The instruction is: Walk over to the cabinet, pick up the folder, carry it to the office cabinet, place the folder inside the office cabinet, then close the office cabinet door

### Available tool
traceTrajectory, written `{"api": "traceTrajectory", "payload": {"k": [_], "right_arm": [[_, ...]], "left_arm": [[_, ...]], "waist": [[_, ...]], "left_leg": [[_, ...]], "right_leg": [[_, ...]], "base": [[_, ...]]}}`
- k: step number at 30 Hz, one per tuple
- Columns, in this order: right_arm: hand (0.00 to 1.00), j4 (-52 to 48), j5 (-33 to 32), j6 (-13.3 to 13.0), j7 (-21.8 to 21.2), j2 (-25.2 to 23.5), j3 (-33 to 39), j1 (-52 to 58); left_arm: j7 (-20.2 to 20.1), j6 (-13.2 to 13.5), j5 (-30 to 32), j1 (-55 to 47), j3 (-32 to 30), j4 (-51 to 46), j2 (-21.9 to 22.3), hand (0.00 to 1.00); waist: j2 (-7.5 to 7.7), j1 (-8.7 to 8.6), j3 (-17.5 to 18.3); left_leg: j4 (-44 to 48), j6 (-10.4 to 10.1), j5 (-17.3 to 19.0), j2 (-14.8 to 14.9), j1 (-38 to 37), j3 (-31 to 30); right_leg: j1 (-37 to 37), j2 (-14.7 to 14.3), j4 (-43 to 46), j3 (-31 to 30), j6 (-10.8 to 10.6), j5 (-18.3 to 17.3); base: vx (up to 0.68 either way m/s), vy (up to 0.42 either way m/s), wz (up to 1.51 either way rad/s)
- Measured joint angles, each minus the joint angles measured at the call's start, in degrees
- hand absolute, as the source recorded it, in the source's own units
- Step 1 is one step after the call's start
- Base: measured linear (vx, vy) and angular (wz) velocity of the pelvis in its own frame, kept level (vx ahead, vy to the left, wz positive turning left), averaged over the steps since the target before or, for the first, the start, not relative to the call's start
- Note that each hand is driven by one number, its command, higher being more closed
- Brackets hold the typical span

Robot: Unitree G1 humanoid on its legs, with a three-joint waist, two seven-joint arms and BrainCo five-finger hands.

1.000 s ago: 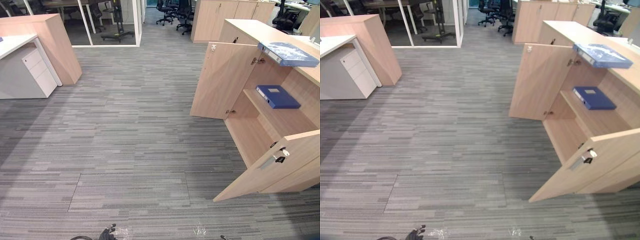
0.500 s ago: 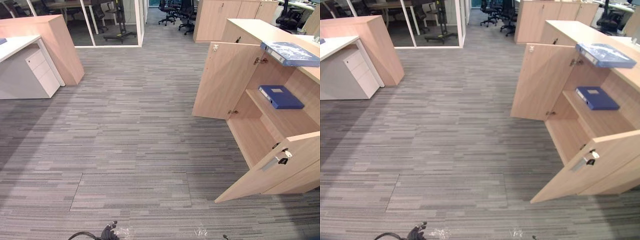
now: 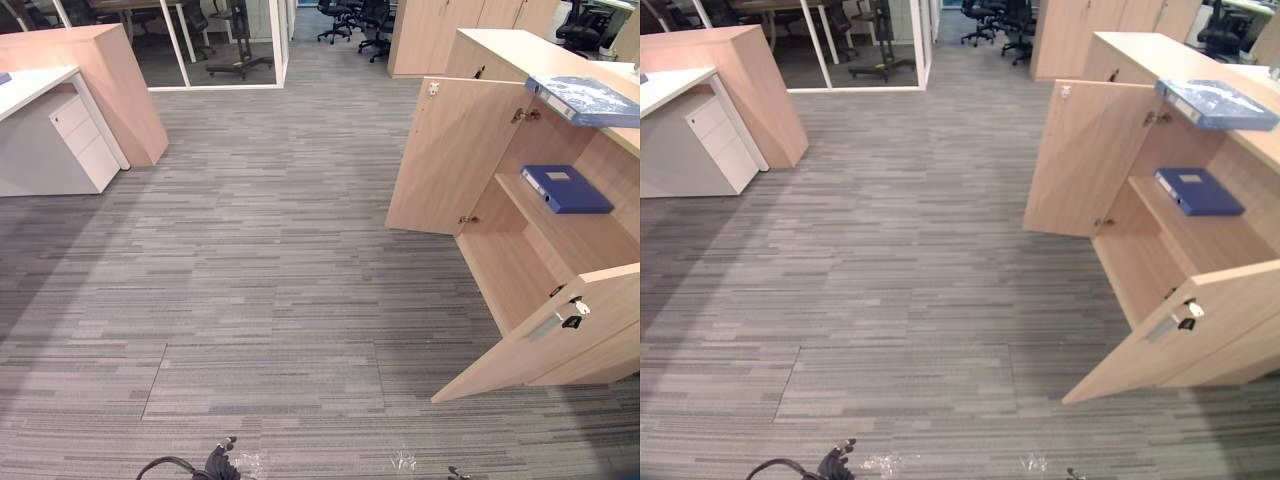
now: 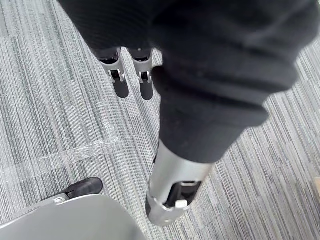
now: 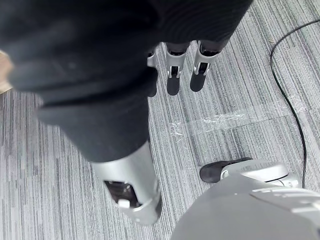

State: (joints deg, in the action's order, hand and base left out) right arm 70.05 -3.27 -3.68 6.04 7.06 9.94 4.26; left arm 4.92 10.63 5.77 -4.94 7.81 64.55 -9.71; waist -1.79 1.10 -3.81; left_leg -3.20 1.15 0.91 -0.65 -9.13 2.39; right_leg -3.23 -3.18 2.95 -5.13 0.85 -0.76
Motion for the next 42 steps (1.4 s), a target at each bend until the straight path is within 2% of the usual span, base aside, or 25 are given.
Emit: {"api": "traceTrajectory", "payload": {"k": [8, 12, 15, 17, 18, 19, 20, 21, 23, 25, 26, 27, 29, 30, 31, 34, 36, 38, 39, 40, 41, 42], "right_arm": [[0.0, -0.04, -0.8, -0.14, -1.07, 0.08, -0.58, 0.02], [0.0, 0.14, -4.67, -0.7, -2.36, 0.47, -2.8, 0.11], [0.0, 0.47, -4.84, -1.19, -3.15, 0.94, -5.04, -0.33], [0.0, 0.44, -4.65, -1.62, -3.23, 0.93, -5.04, -0.39], [0.0, 0.29, -4.56, -1.98, -3.24, 0.95, -5.03, -0.51], [0.0, 0.11, -4.54, -2.0, -3.19, 1.04, -5.01, -0.48], [0.0, 0.08, -4.54, -1.98, -3.15, 1.09, -4.98, -0.36], [0.0, -0.21, -4.45, -1.9, -3.03, 1.05, -4.95, -0.12], [0.0, -0.23, -4.31, -1.65, -2.89, 1.04, -4.6, 0.36], [0.0, -0.58, -3.78, -1.02, -2.51, 1.03, -4.54, 0.21], [0.0, -0.57, -3.39, -0.87, -2.46, 1.04, -4.55, 0.03], [0.0, -0.57, -3.05, -0.76, -2.02, 1.07, -4.82, -0.11], [0.0, -0.61, -2.26, -0.76, -1.34, 1.03, -4.97, -0.48], [0.0, -0.58, -2.27, -0.75, -1.13, 1.2, -4.75, -0.61], [0.0, -0.57, -2.19, -0.73, -0.94, 1.21, -4.73, -0.62], [0.0, -0.48, -2.03, -0.48, -0.89, 0.99, -4.48, -0.79], [0.0, -0.43, -1.75, -0.45, -0.97, 1.02, -4.47, -1.2], [0.0, -0.49, -0.27, -0.42, -1.23, 1.04, -4.26, -1.46], [0.0, -0.7, 0.11, -0.43, -1.6, 0.96, -3.23, -1.9], [0.0, -0.8, 0.05, -0.44, -1.73, 0.51, -2.16, -2.06], [0.0, -0.98, -0.05, -0.52, -1.76, 0.33, -1.95, -2.12], [0.0, -1.92, -0.02, -0.54, -2.0, 0.19, -1.86, -2.2]], "left_arm": [[0.26, 0.0, -2.0, -0.35, -0.45, 0.04, 0.05, 0.0], [-0.02, 0.01, -2.5, -0.65, -1.68, 0.08, 0.23, 0.0], [-0.27, 0.04, -3.95, -0.39, -2.91, -0.02, 0.26, 0.0], [-0.26, 0.14, -4.62, -0.66, -4.58, -0.93, 0.57, 0.0], [-0.27, 0.21, -4.81, -0.87, -6.31, -3.06, 0.87, 0.0], [-0.16, 0.24, -5.87, -1.03, -8.45, -4.52, 1.72, 0.0], [-0.08, 0.3, -6.41, -0.98, -8.94, -4.66, 1.91, 0.0], [0.14, 0.53, -7.61, -0.94, -9.71, -4.68, 2.05, 0.0], [0.47, 0.67, -8.21, -1.03, -9.62, -4.67, 2.05, 0.0], [0.49, 0.68, -8.0, -0.96, -9.29, -4.66, 1.98, 0.0], [0.5, 0.66, -7.96, -0.92, -9.27, -4.61, 1.96, 0.0], [0.58, 0.68, -7.82, -0.99, -9.22, -4.44, 1.99, 0.0], [1.04, 0.77, -7.55, -0.98, -9.03, -4.29, 1.92, 0.0], [1.28, 0.82, -7.58, -1.01, -8.93, -4.24, 2.13, 0.0], [1.35, 0.9, -7.58, -1.23, -8.92, -4.25, 2.16, 0.0], [1.39, 1.0, -7.62, -2.93, -8.93, -4.23, 2.16, 0.0], [1.34, 1.0, -7.61, -3.25, -8.67, -4.19, 2.18, 0.0], [1.22, 1.03, -7.55, -2.9, -8.19, -3.98, 2.18, 0.0], [1.05, 1.11, -7.49, -2.54, -7.75, -3.71, 2.11, 0.0], [0.9, 1.18, -7.05, -2.21, -7.01, -3.68, 1.72, 0.0], [0.86, 1.18, -6.59, -2.02, -6.33, -3.64, 1.35, 0.0], [0.79, 1.17, -6.16, -1.47, -5.22, -3.41, 0.94, 0.0]], "waist": [[0.3, -0.05, -0.11], [0.54, -0.09, -0.31], [0.77, -0.06, -1.02], [0.9, 0.13, -1.87], [1.04, 0.41, -2.73], [0.96, 0.58, -3.14], [0.95, 0.97, -3.47], [1.06, 1.41, -3.78], [1.0, 1.53, -4.17], [0.88, 1.5, -4.29], [0.85, 1.51, -4.37], [0.32, 2.06, -4.27], [0.62, 1.64, -4.2], [0.36, 0.96, -4.25], [0.33, 0.93, -4.18], [0.72, 1.6, -3.48], [0.91, 1.59, -2.71], [0.75, 1.51, -2.41], [1.26, 1.16, -2.59], [1.29, 0.59, -2.73], [1.7, 0.2, -3.02], [1.7, -0.52, -3.5]], "left_leg": [[-0.1, -0.02, -0.01, -0.07, 0.2, -1.02], [0.37, 0.01, 0.07, -0.09, 0.34, -1.68], [11.2, -0.28, 5.11, 0.01, 5.04, -1.92], [20.79, -1.92, 8.38, 0.56, 8.44, -2.69], [29.67, -3.27, 9.7, 0.95, 12.53, -2.92], [37.93, -3.5, 9.41, 1.4, 16.6, -3.03], [41.11, -3.43, 9.44, 1.9, 17.8, -2.7], [44.75, -2.36, 10.9, 3.44, 19.33, -1.24], [40.38, -2.74, 11.88, 5.52, 18.89, 0.28], [26.18, -3.85, 11.02, 5.63, 17.79, -1.63], [22.67, -5.11, 7.22, 5.11, 17.27, -1.91], [18.09, -4.48, 4.22, 3.32, 15.62, -2.04], [15.15, -4.27, 4.06, 0.93, 14.87, -2.02], [15.11, -3.29, 3.98, -0.21, 14.69, -1.94], [15.0, -2.76, 3.95, -0.61, 14.21, -1.67], [13.49, 0.71, 4.63, -2.53, 8.99, 2.1], [12.55, 1.27, 5.09, -3.55, 7.51, 3.62], [10.7, 1.48, 5.17, -4.73, 4.82, 4.61], [9.24, 2.05, 5.58, -5.74, 2.19, 4.54], [8.58, 2.71, 6.08, -6.38, 0.47, 4.29], [8.3, 3.18, 6.44, -6.87, -0.56, 3.99], [8.1, 3.82, 7.01, -7.34, -2.87, 3.23]], "right_leg": [[0.13, 0.45, -0.69, 0.95, -0.1, -0.17], [-0.53, 0.21, -0.87, 1.59, 0.26, -0.17], [-0.06, 0.24, 1.31, 1.45, 0.89, -1.35], [-0.13, -0.25, 3.45, 1.43, 1.49, -3.66], [0.1, -0.38, 4.85, 1.35, 2.42, -4.58], [0.04, -0.65, 5.77, 1.22, 2.67, -4.88], [-0.3, -0.7, 5.85, 1.09, 2.67, -4.88], [-1.16, -0.77, 5.61, 1.1, 2.68, -4.86], [-2.2, -0.51, 5.52, 1.05, 2.31, -5.17], [-1.18, 0.18, 6.08, -0.06, 1.42, -5.83], [-0.56, 0.73, 6.46, -0.91, 0.91, -6.21], [-0.27, 1.46, 5.95, -3.27, 0.52, -6.26], [-0.4, 2.63, 4.23, -6.57, 0.04, -5.93], [-0.64, 3.67, 4.08, -6.77, -1.34, -5.64], [-0.83, 4.12, 4.19, -6.94, -1.81, -6.0], [-2.93, 5.96, 6.6, -10.3, -2.97, -9.98], [-2.43, 7.16, 9.29, -11.33, -3.84, -11.73], [0.1, 7.21, 17.73, -12.85, -6.0, -14.62], [4.65, 6.3, 30.64, -13.19, -7.91, -15.7], [7.5, 5.8, 38.8, -12.98, -9.01, -15.14], [9.16, 5.85, 43.22, -12.54, -10.37, -14.24], [11.21, 6.95, 50.39, -10.14, -10.67, -13.53]], "base": [[0.0, -0.001, 0.06], [0.01, -0.009, 0.1], [-0.01, -0.01, 0.04], [-0.08, -0.017, 0.02], [-0.12, -0.023, 0.0], [-0.1, -0.024, -0.05], [-0.03, -0.032, -0.12], [0.0, -0.017, -0.12], [-0.01, 0.016, -0.06], [0.05, 0.131, -0.14], [0.09, 0.186, -0.37], [0.19, 0.245, -0.34], [0.22, 0.23, -0.09], [0.14, 0.181, 0.07], [0.18, 0.212, -0.09], [0.23, 0.149, -0.49], [0.27, 0.134, -0.47], [0.2, 0.107, -0.33], [0.18, 0.115, -0.13], [0.18, 0.101, -0.03], [0.19, 0.044, 0.21], [0.19, 0.003, 0.23]]}}
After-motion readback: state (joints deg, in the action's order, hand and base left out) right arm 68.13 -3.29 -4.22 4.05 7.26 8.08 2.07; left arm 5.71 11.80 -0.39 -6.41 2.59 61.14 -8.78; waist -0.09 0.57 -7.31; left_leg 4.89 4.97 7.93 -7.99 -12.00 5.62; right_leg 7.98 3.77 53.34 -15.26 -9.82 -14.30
